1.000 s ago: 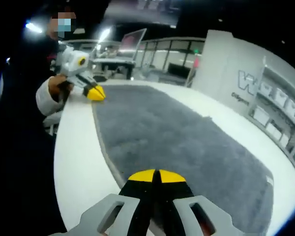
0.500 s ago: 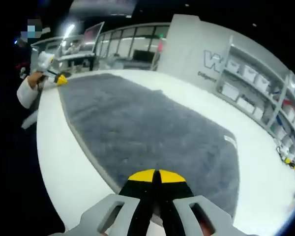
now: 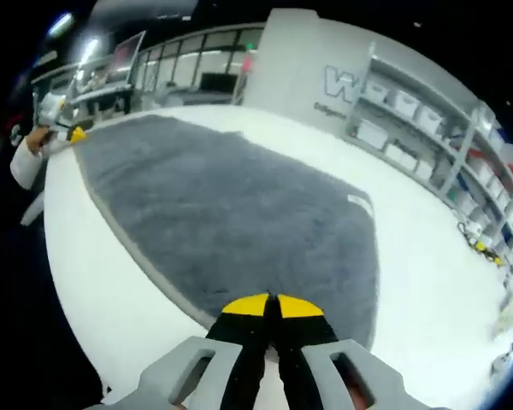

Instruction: Open the folded towel by lifting each exposed corner and separating the folded layers until the towel lies flat within the target outline without major curled edges

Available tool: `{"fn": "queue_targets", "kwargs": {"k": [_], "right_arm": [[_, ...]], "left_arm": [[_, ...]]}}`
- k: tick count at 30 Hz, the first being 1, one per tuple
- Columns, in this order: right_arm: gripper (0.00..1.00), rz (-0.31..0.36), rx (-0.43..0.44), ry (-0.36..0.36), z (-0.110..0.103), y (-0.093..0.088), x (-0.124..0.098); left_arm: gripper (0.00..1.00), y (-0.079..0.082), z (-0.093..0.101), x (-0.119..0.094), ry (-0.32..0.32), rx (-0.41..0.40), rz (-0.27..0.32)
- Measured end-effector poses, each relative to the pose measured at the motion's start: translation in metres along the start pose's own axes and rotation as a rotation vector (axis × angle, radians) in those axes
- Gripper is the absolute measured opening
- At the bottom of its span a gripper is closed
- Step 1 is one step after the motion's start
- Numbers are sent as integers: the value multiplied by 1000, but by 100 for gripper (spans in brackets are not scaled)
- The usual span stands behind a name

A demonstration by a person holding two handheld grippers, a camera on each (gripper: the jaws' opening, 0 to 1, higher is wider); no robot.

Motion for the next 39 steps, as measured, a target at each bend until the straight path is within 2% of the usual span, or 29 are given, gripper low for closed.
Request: {"fn": "queue_targets", "kwargs": {"k": [7, 15, 18, 20, 21, 22, 24, 25, 27, 30, 32, 35, 37, 39], "right_arm": [[0, -29, 54, 18, -3, -3, -6], [0, -46, 81, 26, -1, -5, -8], [0, -56, 101, 45, -2, -5, -11], [0, 7, 54, 60, -1, 3, -12], [0, 43, 61, 71, -2, 8, -15], [0, 72, 83, 82, -2, 14, -17], [0, 152, 101, 95, 3, 28, -21], [0, 204, 86, 110, 4, 36, -25], [1, 260, 76, 139, 2, 43, -32], [20, 397, -5, 218, -7, 54, -52], [27, 386, -9, 230, -7, 51, -59], [43, 416, -33, 231, -4, 50, -67], [59, 429, -29, 225, 1, 50, -71], [76, 444, 11, 214, 7, 53, -75]], "left_arm": [[1, -1, 3, -2, -4, 26, -19], [1, -4, 6, -7, -26, 5, -37], [1, -4, 4, -7, -42, -19, -22], [1, -2, 4, -8, -58, -22, -3], [1, 2, 4, -8, -63, -10, 22], [2, 9, 4, -8, -67, -3, 62], [3, 19, 10, -11, -113, -42, 132], [6, 26, 12, -13, -133, -41, 171], [15, 32, 15, -16, -152, -49, 210], [28, 36, 23, -21, -192, -18, 223], [40, 39, 26, -24, -209, -11, 237], [56, 42, 27, -28, -211, 10, 244], [66, 45, 28, -30, -206, 17, 251], [75, 49, 26, -35, -191, 7, 259]]}}
Point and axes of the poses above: the point that each gripper's makers call its tool centre point, and the gripper's own axes: x roughly forward along the fingers, z roughly to its right, y roughly out of its top, the point moved 1 cm from there along -x, roughly backward along the fingers, and after that the axes turned 14 degrees about -y, right-handed, at the moved point
